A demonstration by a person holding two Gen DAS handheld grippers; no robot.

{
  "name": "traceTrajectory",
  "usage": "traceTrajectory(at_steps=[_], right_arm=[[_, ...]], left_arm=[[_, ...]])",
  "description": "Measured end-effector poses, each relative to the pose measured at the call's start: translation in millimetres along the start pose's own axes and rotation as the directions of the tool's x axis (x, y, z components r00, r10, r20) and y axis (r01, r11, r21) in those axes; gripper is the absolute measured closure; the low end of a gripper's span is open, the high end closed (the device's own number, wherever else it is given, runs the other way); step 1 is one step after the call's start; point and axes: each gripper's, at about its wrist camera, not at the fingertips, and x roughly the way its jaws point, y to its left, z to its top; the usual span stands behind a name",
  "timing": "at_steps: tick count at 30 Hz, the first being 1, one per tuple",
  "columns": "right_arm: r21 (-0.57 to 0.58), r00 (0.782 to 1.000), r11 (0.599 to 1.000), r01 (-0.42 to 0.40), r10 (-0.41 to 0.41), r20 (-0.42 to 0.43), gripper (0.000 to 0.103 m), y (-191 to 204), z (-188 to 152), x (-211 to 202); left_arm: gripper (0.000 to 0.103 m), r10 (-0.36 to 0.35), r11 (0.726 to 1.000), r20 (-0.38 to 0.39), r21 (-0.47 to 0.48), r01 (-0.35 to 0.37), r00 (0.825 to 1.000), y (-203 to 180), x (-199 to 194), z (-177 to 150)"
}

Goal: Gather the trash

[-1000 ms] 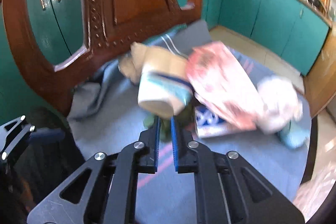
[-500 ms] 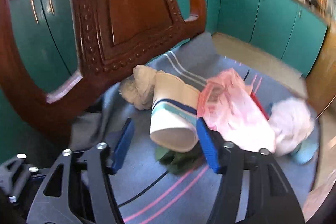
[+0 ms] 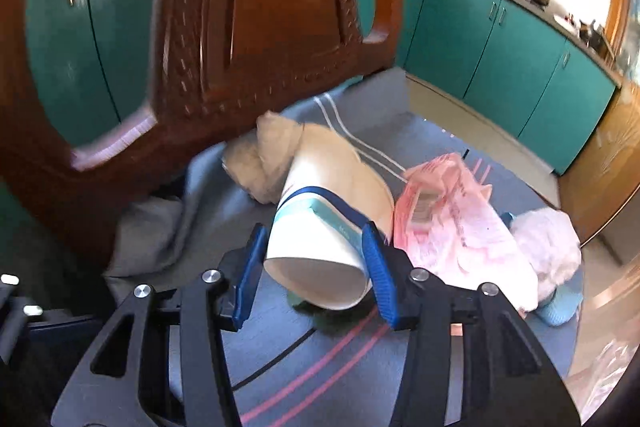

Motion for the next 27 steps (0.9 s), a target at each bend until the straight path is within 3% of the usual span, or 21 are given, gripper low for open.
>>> traceTrajectory(at_steps=[4, 7, 9, 12, 19, 24, 27], right_arm=[[0.111, 0.99, 0.988, -0.109, 0.098, 0.105, 0.054, -27.0, -5.8, -53.4], [0.179, 0.982, 0.979, -0.102, 0.07, 0.176, 0.055, -52.6, -13.8, -95.9], [0.206, 0.983, 0.976, -0.069, 0.032, 0.18, 0.055, -66.6, -21.4, -112.7], [0.243, 0.989, 0.97, 0.018, -0.054, 0.139, 0.055, -90.6, -40.5, -118.6], [0.359, 0.994, 0.928, 0.1, -0.107, -0.001, 0.055, -120.1, -93.6, -100.8], [0.302, 0.994, 0.947, 0.111, -0.107, -0.029, 0.053, -109.7, -98.2, -95.0], [0.29, 0.992, 0.949, 0.121, -0.111, -0.051, 0.045, -105.3, -103.3, -89.9]], left_arm=[[0.014, -0.011, 1.0, 0.003, -0.009, 0.011, 1.0, 2.1, 1.8, 5.4], [0.014, -0.028, 0.999, 0.004, -0.024, 0.029, 1.0, 3.0, 7.0, 14.9], [0.014, -0.04, 0.999, 0.008, -0.031, 0.04, 0.999, 2.8, 11.0, 22.7], [0.014, -0.052, 0.998, 0.011, -0.03, 0.052, 0.999, 0.0, 17.9, 34.1], [0.014, -0.073, 0.997, 0.014, -0.021, 0.074, 0.997, -9.9, 33.3, 60.7], [0.014, -0.113, 0.993, 0.029, -0.022, 0.113, 0.993, -19.1, 40.1, 88.1], [0.014, -0.116, 0.993, 0.037, -0.032, 0.117, 0.993, -22.5, 42.0, 96.3]])
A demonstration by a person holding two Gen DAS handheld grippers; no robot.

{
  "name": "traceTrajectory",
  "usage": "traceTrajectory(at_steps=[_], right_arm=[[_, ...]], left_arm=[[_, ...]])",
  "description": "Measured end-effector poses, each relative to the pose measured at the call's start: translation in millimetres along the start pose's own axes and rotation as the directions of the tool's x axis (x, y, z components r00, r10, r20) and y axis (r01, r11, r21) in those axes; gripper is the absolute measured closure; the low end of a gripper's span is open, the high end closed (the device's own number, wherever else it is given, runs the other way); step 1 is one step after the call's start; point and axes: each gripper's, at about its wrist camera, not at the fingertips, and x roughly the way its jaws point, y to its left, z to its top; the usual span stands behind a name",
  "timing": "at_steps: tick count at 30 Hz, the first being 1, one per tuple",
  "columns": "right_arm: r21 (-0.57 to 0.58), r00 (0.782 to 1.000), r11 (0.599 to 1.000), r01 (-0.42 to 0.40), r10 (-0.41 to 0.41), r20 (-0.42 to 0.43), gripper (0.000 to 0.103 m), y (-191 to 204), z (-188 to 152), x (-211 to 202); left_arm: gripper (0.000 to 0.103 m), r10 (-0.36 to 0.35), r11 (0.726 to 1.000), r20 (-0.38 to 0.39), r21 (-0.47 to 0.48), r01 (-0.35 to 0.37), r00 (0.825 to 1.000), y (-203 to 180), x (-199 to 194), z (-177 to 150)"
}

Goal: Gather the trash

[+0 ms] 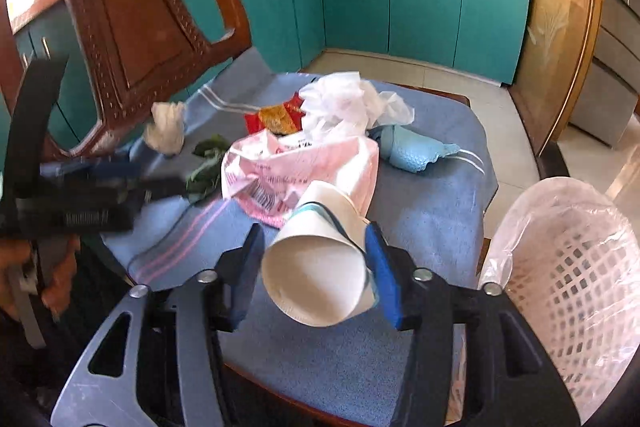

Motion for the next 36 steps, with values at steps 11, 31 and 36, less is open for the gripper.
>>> traceTrajectory(at_steps=[11, 31, 36], right_arm=[[0.038, 0.997, 0.999, -0.035, 0.037, -0.068, 0.028, 2.3, -14.7, 18.2], [0.028, 0.991, 0.999, 0.023, -0.019, -0.134, 0.033, 13.8, -16.0, 34.8], [-0.021, 0.994, 1.0, 0.012, -0.014, -0.112, 0.049, 24.6, -15.9, 30.0]], left_arm=[[0.014, 0.007, 0.999, -0.031, -0.046, -0.008, 1.0, 14.6, 1.3, -9.9], [0.014, 0.009, 0.997, -0.038, -0.074, -0.012, 0.999, 22.7, -3.6, -19.9], [0.014, 0.01, 0.997, -0.04, -0.073, -0.013, 0.999, 22.8, -3.4, -20.7]])
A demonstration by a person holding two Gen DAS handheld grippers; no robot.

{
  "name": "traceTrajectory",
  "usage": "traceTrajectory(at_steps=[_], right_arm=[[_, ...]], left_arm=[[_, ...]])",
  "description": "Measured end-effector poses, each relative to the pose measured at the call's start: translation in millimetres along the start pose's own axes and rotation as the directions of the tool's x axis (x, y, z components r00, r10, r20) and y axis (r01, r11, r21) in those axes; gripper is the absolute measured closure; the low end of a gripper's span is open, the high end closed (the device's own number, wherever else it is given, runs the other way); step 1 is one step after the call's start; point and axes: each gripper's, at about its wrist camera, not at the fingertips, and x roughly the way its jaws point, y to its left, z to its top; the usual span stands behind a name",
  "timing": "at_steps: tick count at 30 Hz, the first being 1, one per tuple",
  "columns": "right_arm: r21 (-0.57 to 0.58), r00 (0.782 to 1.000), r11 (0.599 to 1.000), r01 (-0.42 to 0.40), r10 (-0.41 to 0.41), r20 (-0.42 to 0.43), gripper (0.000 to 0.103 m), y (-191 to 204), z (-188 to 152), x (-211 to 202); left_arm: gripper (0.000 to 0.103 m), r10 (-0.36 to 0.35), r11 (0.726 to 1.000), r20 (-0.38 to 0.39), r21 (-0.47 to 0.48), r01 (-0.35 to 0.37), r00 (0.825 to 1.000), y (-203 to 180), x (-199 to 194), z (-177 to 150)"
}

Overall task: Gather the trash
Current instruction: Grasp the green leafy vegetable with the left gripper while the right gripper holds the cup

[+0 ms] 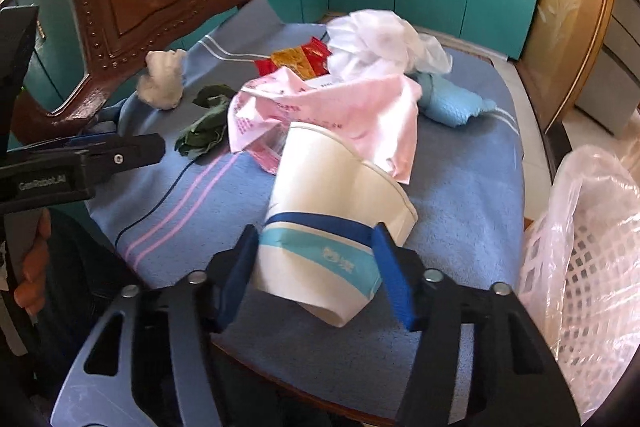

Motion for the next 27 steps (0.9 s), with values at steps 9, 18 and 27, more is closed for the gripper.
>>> traceTrajectory(at_steps=[9, 18, 27], right_arm=[[0.023, 1.0, 0.999, 0.027, -0.027, -0.01, 0.048, -8.2, -1.9, -2.5], [0.034, 0.998, 0.998, 0.059, -0.059, -0.003, 0.033, -14.3, -4.9, -8.6], [0.037, 0.997, 0.996, 0.075, -0.075, -0.015, 0.025, -18.2, -3.6, -3.5]], left_arm=[[0.014, 0.001, 1.0, -0.004, -0.013, -0.001, 1.0, 6.1, 9.5, 8.1], [0.028, 0.043, 0.996, -0.051, 0.078, -0.039, 0.998, -11.0, 48.2, 23.4], [0.081, 0.088, 0.981, -0.037, 0.177, -0.08, 0.995, -28.2, 59.3, 22.2]])
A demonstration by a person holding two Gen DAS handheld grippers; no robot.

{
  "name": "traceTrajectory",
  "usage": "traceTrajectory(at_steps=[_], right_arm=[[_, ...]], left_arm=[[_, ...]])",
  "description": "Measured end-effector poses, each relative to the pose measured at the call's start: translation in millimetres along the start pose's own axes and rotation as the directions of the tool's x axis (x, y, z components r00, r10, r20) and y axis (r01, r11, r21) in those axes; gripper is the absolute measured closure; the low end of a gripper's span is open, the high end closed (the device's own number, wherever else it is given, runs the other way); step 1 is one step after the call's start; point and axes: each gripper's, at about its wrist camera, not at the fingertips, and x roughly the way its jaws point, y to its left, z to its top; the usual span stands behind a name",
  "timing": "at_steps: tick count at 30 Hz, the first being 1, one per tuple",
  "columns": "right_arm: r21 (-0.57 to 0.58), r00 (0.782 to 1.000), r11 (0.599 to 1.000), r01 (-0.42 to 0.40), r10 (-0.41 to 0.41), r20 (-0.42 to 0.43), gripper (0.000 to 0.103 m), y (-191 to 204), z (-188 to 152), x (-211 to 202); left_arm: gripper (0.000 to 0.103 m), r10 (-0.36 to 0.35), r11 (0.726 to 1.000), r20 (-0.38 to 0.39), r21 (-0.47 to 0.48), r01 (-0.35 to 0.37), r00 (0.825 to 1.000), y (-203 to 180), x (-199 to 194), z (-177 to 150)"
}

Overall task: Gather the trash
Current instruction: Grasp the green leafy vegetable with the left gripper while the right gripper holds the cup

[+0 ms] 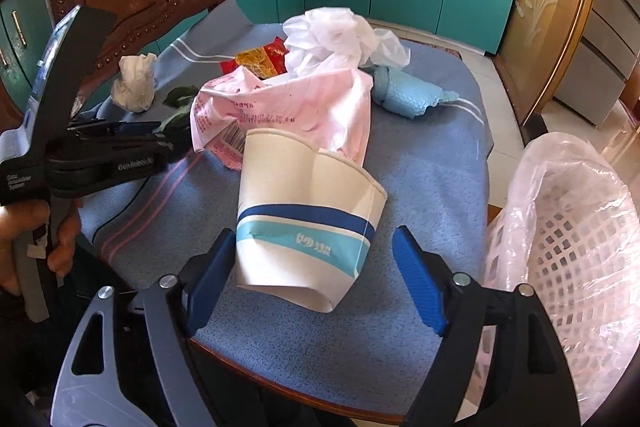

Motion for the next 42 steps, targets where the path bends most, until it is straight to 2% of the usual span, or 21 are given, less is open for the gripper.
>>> traceTrajectory(at_steps=[5, 10, 19, 22, 24, 26, 31, 32, 33, 36, 39, 42], right_arm=[[-0.009, 1.0, 1.0, -0.004, 0.004, -0.01, 0.025, 5.0, -1.0, 3.2], [0.013, 1.0, 1.0, -0.007, 0.007, -0.02, 0.025, 5.2, -0.6, 5.0], [0.059, 0.998, 0.998, -0.03, 0.033, -0.052, 0.021, 6.5, 0.7, 14.8], [0.071, 0.997, 0.997, -0.035, 0.039, -0.064, 0.02, 8.1, 0.7, 19.0], [0.075, 0.996, 0.997, -0.036, 0.042, -0.074, 0.02, 8.2, 0.3, 21.6], [0.083, 0.995, 0.996, -0.036, 0.043, -0.085, 0.02, 7.5, -0.2, 24.9], [0.087, 0.996, 0.996, -0.034, 0.041, -0.083, 0.019, 8.5, 1.5, 27.1], [0.088, 0.996, 0.996, -0.034, 0.041, -0.083, 0.019, 8.6, 1.9, 27.6], [0.088, 0.996, 0.996, -0.034, 0.041, -0.083, 0.019, 8.7, 2.0, 27.8], [0.091, 0.996, 0.995, -0.038, 0.045, -0.08, 0.019, 7.2, 1.2, 27.3], [0.098, 0.996, 0.994, -0.04, 0.047, -0.076, 0.019, 5.3, 0.6, 26.6], [0.11, 0.996, 0.993, -0.038, 0.047, -0.072, 0.019, 1.1, 0.4, 25.6]], left_arm=[[0.087, 0.009, 1.0, 0.008, 0.0, -0.009, 1.0, 2.6, -9.0, -6.6], [0.087, 0.024, 1.0, 0.011, 0.01, -0.024, 1.0, 5.0, -31.9, -21.9], [0.086, 0.027, 1.0, -0.025, 0.012, -0.026, 0.999, 7.7, -42.6, -45.0], [0.079, 0.025, 1.0, -0.023, 0.01, -0.025, 0.999, 8.2, -42.3, -44.8], [0.061, 0.029, 0.999, -0.017, 0.015, -0.029, 0.999, 7.6, -42.5, -45.2], [0.054, 0.036, 0.999, -0.004, 0.021, -0.036, 0.999, 5.0, -42.9, -43.9], [0.053, 0.029, 0.999, -0.005, 0.027, -0.029, 1.0, -1.7, -35.8, -38.6], [0.054, 0.024, 0.999, -0.009, 0.028, -0.024, 1.0, -2.6, -33.2, -38.2], [0.062, 0.018, 1.0, -0.015, 0.025, -0.017, 1.0, -2.9, -30.8, -38.1], [0.076, 0.021, 1.0, -0.028, 0.008, -0.02, 0.999, 0.1, -24.8, -38.6], [0.082, 0.009, 1.0, -0.027, -0.012, -0.009, 1.0, 6.0, -25.7, -38.0], [0.083, 0.007, 1.0, -0.024, -0.02, -0.008, 1.0, 9.1, -29.7, -38.2]])
